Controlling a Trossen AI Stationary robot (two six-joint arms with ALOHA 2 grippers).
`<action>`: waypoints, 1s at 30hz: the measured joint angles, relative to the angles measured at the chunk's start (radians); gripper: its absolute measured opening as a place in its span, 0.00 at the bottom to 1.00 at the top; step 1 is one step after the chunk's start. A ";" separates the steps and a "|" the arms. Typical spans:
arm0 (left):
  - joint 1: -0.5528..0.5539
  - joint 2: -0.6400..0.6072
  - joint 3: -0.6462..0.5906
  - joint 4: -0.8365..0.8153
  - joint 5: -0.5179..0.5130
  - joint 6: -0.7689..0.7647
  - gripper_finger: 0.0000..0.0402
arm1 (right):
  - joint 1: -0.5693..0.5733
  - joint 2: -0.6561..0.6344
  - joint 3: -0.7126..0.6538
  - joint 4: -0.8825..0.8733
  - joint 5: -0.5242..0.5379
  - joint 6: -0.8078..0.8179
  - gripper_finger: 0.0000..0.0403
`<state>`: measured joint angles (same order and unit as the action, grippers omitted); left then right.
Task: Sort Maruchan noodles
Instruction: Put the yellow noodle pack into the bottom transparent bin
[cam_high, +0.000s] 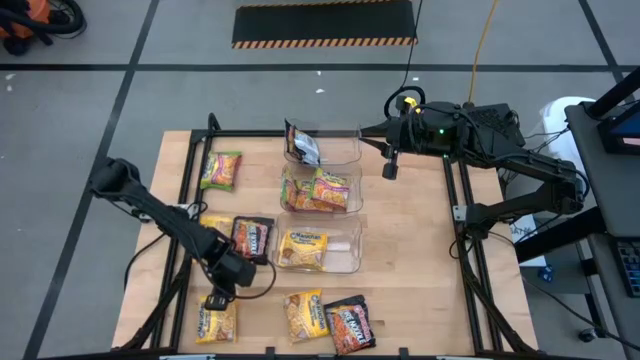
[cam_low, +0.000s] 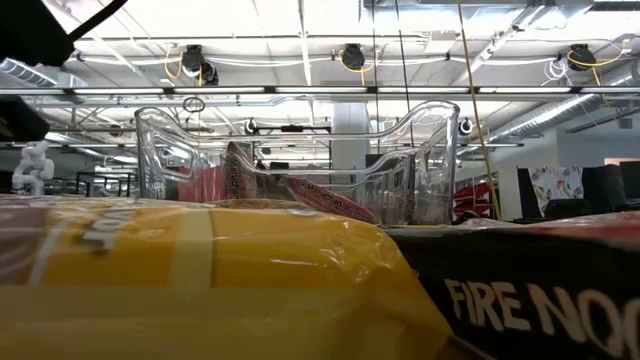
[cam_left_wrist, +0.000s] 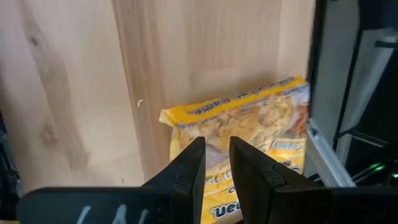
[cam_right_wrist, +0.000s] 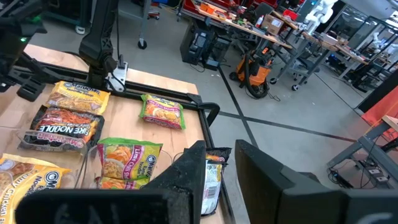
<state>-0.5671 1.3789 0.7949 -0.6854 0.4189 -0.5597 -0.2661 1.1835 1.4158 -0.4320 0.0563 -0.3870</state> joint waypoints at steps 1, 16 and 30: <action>-0.004 0.005 0.000 -0.003 -0.001 0.000 0.20 | 0.000 0.000 0.000 0.000 0.000 0.000 0.20; -0.020 0.095 0.000 -0.030 -0.027 -0.017 0.20 | 0.000 0.000 0.000 0.000 0.000 -0.023 0.20; -0.023 0.108 -0.121 0.093 0.058 -0.128 0.20 | 0.000 0.000 0.000 0.000 0.000 -0.026 0.20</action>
<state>-0.5900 1.4868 0.6736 -0.5920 0.4765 -0.6880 -0.2661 1.1835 1.4158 -0.4324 0.0563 -0.4128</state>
